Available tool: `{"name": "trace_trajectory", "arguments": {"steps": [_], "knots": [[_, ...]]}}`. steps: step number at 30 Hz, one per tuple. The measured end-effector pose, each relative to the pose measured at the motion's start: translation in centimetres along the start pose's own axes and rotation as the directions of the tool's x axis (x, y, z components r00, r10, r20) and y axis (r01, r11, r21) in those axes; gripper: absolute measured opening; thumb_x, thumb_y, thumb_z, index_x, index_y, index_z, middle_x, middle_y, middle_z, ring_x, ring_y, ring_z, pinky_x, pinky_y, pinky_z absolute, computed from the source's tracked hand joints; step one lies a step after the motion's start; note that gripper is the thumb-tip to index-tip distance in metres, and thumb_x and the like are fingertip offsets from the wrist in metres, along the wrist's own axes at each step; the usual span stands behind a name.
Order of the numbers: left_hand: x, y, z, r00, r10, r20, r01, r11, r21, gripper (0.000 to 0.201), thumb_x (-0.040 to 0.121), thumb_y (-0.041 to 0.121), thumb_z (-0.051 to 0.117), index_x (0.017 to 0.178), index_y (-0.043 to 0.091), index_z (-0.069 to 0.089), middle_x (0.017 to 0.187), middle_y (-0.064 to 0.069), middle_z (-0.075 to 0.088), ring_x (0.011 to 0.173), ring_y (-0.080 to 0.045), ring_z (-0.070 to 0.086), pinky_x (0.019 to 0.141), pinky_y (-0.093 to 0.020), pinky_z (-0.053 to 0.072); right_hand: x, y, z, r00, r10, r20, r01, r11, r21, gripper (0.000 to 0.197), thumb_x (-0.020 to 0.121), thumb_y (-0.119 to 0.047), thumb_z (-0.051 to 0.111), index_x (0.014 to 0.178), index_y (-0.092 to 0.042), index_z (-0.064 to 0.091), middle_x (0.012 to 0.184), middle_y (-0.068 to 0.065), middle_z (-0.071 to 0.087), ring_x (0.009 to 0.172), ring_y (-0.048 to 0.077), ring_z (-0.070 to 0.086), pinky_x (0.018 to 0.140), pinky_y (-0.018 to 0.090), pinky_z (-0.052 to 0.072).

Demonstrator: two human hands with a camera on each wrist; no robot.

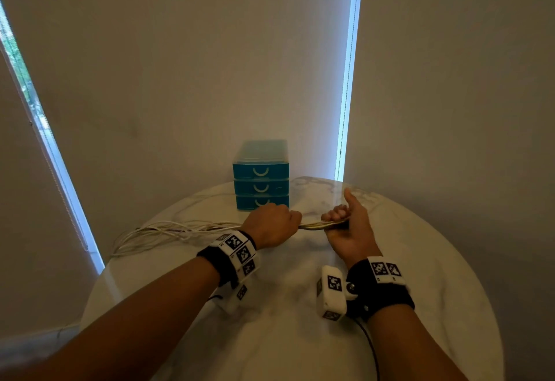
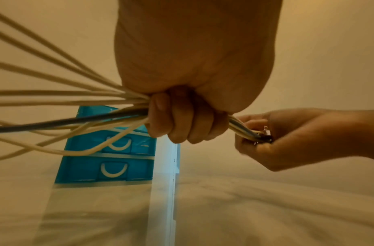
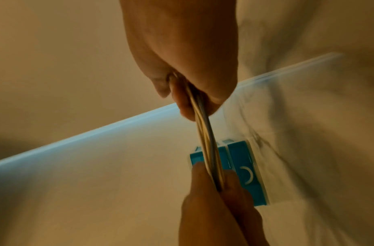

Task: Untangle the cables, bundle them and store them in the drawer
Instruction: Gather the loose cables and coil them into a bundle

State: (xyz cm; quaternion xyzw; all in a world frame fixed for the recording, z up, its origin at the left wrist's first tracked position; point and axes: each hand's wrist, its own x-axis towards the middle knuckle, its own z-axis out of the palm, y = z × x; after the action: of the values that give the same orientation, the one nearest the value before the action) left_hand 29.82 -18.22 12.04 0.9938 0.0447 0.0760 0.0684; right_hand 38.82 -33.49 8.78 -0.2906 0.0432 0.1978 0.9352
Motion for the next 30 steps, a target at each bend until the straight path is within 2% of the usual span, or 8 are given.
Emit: {"name": "trace_trajectory", "arguments": {"steps": [3,5,6,8,12,15,22,30], "knots": [[0.2,-0.7,-0.3,1.0,-0.006,0.021,0.005,0.998,0.058,0.041,0.115,0.027,0.027,0.101,0.009,0.062,0.091,-0.012,0.057,0.095,-0.034,0.062,0.091,-0.047,0.057,-0.6,-1.2,-0.5,0.998,0.063,-0.025,-0.064,0.997,-0.041,0.047,0.095,-0.045,0.077,0.115,-0.004,0.067,0.081,0.011,0.07,0.053,0.015,0.064,0.061,0.033,0.062],[0.3,-1.1,-0.4,1.0,-0.005,0.008,0.004,0.997,0.073,0.037,0.114,0.027,0.028,0.09,0.014,0.055,0.081,-0.004,0.048,0.09,-0.031,0.057,0.087,-0.044,0.054,-1.0,-2.0,-0.6,0.969,-0.155,-0.192,0.096,0.954,-0.283,0.05,0.093,-0.039,0.08,0.119,0.002,0.068,0.102,0.025,0.073,0.073,0.021,0.067,0.07,0.038,0.061],[0.3,-1.1,-0.4,1.0,-0.004,0.007,0.003,0.997,0.074,0.037,0.113,0.028,0.029,0.085,0.018,0.051,0.078,-0.002,0.044,0.089,-0.03,0.055,0.086,-0.043,0.052,-1.4,-2.2,-0.3,0.884,-0.383,-0.269,0.225,0.852,-0.472,0.044,0.094,-0.033,0.079,0.122,-0.001,0.069,0.142,0.01,0.051,0.09,0.022,0.066,0.079,0.037,0.058],[0.3,-0.8,-0.3,1.0,-0.019,0.015,0.018,0.998,0.059,0.037,0.113,0.031,0.031,0.083,0.019,0.05,0.08,-0.003,0.047,0.091,-0.032,0.057,0.089,-0.044,0.053,-2.4,-1.8,0.7,0.692,-0.719,-0.066,0.478,0.524,-0.705,0.025,0.099,-0.026,0.072,0.123,-0.017,0.073,0.123,0.007,0.072,0.112,0.015,0.065,0.097,0.033,0.053],[0.2,-0.6,-0.4,1.0,-0.009,-0.02,0.009,0.999,-0.031,0.038,0.111,0.031,0.037,0.093,0.014,0.065,0.1,-0.012,0.068,0.092,-0.03,0.065,0.087,-0.043,0.056,-2.8,2.1,3.1,0.827,-0.302,0.474,0.537,0.176,-0.825,0.026,0.113,-0.037,0.047,0.105,-0.033,0.071,0.099,-0.013,0.074,0.105,0.007,0.069,0.094,0.03,0.053],[0.1,-1.2,-0.3,0.999,0.009,-0.042,-0.014,0.992,-0.125,0.043,0.113,0.031,0.036,0.079,0.018,0.059,0.083,-0.004,0.065,0.077,-0.023,0.064,0.078,-0.039,0.053,-1.9,4.1,2.6,0.875,-0.059,0.481,0.481,-0.009,-0.876,0.044,0.113,-0.057,0.027,0.101,-0.036,0.063,0.087,-0.005,0.073,0.092,0.019,0.072,0.096,0.042,0.055],[-0.3,-3.3,-1.4,1.0,-0.027,-0.002,0.024,0.925,-0.379,0.055,0.113,0.03,0.036,0.067,0.015,0.06,0.08,-0.011,0.072,0.063,-0.015,0.058,0.072,-0.035,0.049,-1.2,3.2,2.8,0.83,-0.186,0.526,0.436,-0.371,-0.82,0.07,0.113,-0.056,0.032,0.065,-0.019,0.069,0.06,-0.002,0.063,0.062,0.014,0.061,0.069,0.033,0.047],[-1.2,-11.6,-2.9,0.981,-0.194,-0.023,0.194,0.981,-0.013,0.076,0.11,0.065,0.02,0.07,0.022,0.069,0.078,0.004,0.071,0.073,-0.018,0.064,0.086,-0.036,0.051,-0.8,-0.3,3.7,0.698,-0.192,0.69,0.408,-0.685,-0.603,0.061,0.111,-0.048,0.038,0.059,-0.026,0.06,0.049,-0.005,0.044,0.049,0.012,0.044,0.053,0.031,0.029]]}}
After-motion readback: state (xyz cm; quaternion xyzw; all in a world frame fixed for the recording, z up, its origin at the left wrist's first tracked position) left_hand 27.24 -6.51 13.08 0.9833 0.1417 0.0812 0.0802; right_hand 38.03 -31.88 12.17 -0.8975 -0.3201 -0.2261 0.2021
